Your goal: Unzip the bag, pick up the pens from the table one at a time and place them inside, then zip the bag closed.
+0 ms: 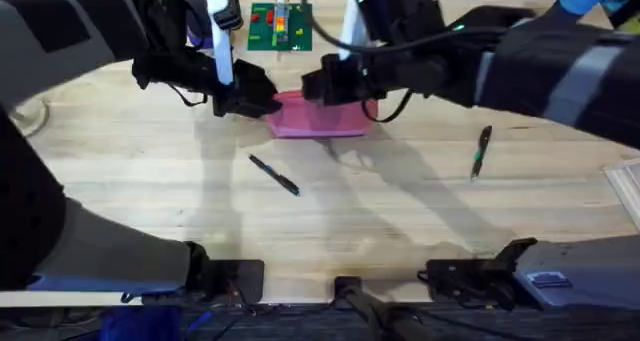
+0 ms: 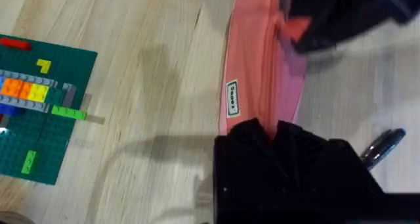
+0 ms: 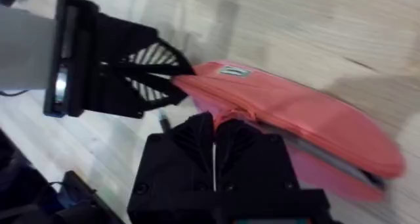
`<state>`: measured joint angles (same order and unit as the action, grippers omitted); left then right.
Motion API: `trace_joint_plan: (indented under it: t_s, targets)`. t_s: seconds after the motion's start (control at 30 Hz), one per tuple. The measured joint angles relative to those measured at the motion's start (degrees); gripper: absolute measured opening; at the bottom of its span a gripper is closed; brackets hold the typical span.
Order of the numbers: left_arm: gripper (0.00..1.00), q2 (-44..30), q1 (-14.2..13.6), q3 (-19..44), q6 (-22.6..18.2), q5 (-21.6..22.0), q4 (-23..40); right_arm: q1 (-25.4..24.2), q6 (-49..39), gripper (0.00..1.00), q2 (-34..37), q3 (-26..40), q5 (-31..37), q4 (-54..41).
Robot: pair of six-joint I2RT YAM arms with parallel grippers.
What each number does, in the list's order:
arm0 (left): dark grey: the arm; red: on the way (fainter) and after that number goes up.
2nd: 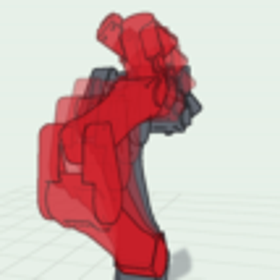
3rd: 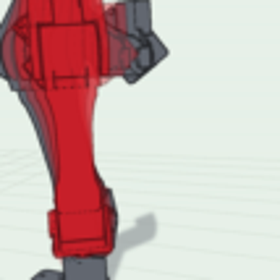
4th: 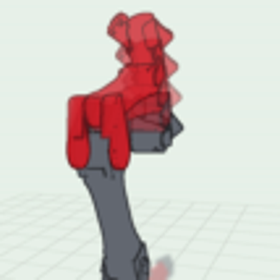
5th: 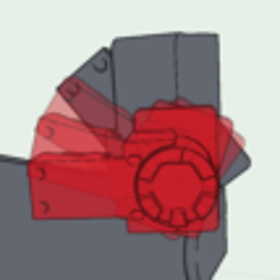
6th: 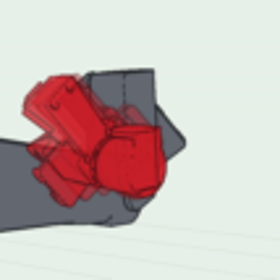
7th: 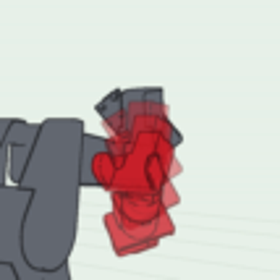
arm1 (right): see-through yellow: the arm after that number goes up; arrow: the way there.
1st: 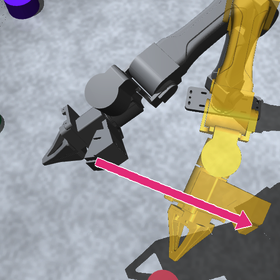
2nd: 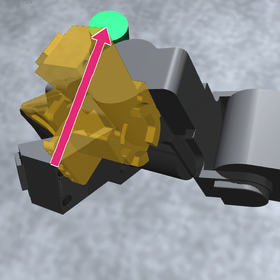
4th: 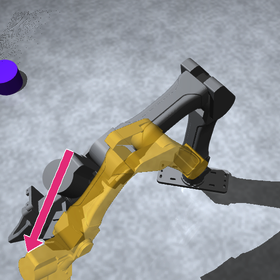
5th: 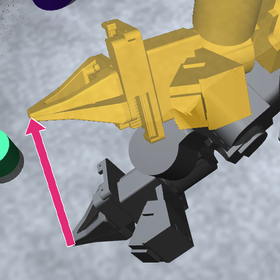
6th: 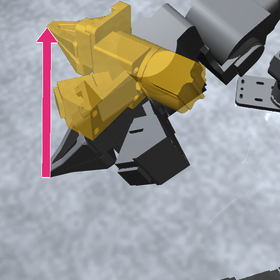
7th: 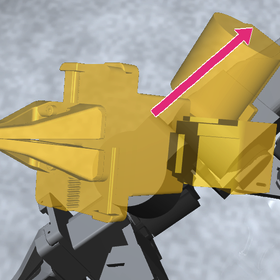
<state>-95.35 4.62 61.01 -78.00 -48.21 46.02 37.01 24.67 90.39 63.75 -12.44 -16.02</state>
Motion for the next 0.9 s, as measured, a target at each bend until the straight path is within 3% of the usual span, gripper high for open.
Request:
trace_joint_plan:
  t_s: [0.4, 0.7, 0.9]
  targets:
    - [0.042, 0.0, 0.0, 0.0, 0.0, -0.1, 0.1, 4.3, 4.9, 0.03, 5.3, 0.1, -6.3, 12.1]
    - [0.042, 0.0, 0.0, 0.0, -0.1, 0.0, 0.3, 4.5, 5.1, 0.033, 5.5, 0.1, -6.9, 12.7]
    - [0.042, 0.0, 0.0, 0.0, -0.1, -0.1, 0.2, 3.4, 3.4, 0.226, 5.0, 0.3, -7.8, 10.3]
